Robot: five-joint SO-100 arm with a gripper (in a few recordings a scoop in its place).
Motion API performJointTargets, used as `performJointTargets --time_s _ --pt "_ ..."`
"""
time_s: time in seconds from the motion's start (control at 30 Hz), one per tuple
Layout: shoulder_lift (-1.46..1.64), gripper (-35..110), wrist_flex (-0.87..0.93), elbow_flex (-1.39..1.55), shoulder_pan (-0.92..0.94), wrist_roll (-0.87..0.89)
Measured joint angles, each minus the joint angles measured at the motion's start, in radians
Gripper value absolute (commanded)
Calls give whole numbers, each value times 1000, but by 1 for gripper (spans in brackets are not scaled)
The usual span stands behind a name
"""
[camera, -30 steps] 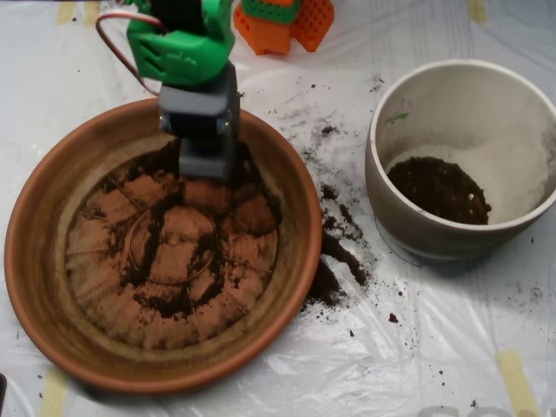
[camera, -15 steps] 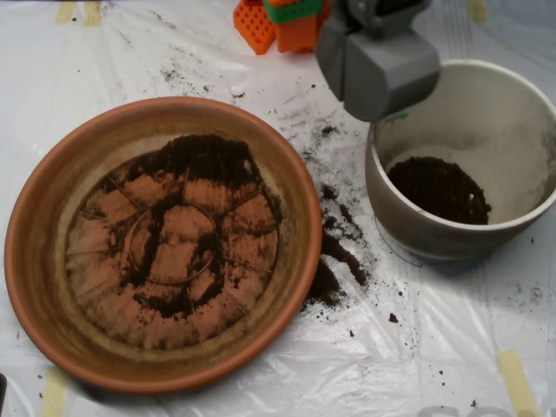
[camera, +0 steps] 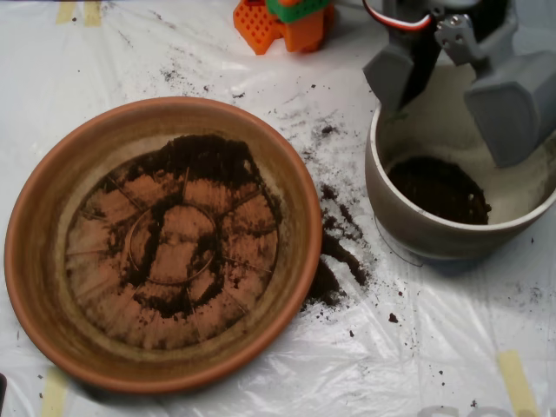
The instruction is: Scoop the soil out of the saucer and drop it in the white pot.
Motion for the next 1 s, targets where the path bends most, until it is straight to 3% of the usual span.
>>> performJointTargets --time_s 0.23,0.47,1.0 --pt "235 36 -43 140 23 15" --pt "537 24 -72 238 81 34" --pt "1439 11 -396 1195 318 -2"
